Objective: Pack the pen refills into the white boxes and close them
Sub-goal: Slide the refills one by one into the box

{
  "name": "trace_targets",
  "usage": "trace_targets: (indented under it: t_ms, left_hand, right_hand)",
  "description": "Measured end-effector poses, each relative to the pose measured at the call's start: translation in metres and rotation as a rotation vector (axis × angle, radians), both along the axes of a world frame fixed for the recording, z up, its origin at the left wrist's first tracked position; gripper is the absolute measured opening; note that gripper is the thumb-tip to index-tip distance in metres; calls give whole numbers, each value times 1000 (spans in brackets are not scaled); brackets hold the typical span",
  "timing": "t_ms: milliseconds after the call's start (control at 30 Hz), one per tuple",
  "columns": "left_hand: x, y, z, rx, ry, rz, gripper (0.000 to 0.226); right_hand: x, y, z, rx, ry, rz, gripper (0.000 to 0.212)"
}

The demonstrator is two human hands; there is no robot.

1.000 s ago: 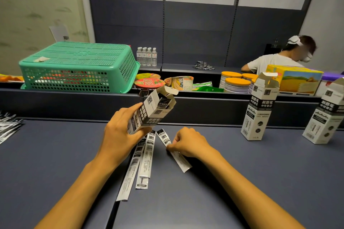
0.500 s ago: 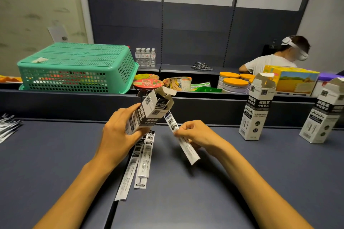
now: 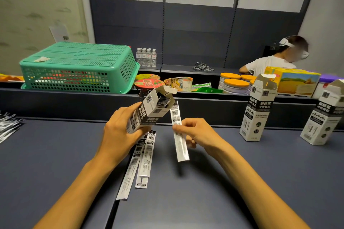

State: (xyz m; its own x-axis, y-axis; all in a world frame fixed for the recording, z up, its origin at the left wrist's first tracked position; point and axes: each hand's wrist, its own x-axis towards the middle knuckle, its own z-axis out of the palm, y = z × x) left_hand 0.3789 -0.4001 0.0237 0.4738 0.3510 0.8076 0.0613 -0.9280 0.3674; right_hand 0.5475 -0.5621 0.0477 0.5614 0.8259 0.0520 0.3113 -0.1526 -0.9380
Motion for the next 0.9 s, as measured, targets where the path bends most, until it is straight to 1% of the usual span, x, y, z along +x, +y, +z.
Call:
trace_targets:
  t_ms: [133,233,400,467,567,633,767,900]
  left_hand:
    - [0,1,0,3,8,9,72]
    - [1,1,0,1,9,8,73]
    - [0,3,-2,5,3,13,72]
    - [0,2,-1,0,-5,8,71]
    - [0,1,1,1,-12,-4,71]
    - [0,1,0,4,-10,-4,70]
    - [0,0,0,6,-13,1,71]
    - [0,1,-1,-3,-18,-10,72]
  right_hand:
    - [-15,12,-7,-103,-68,95,25]
    - [-30,23,-9,-189,-99,180,14]
    - [-45,44,-14,-296,-177,154,14]
    - [-49,51,-16,-353,-230,96,19]
    - [-56,57,-16,-474,-461,-35,30]
    - [-60,57,-14,-495,-555,-68,35]
    - [-60,56,-13,-539,-611,-62,38]
    - [-48,54,-14,-594,-579,-71,43]
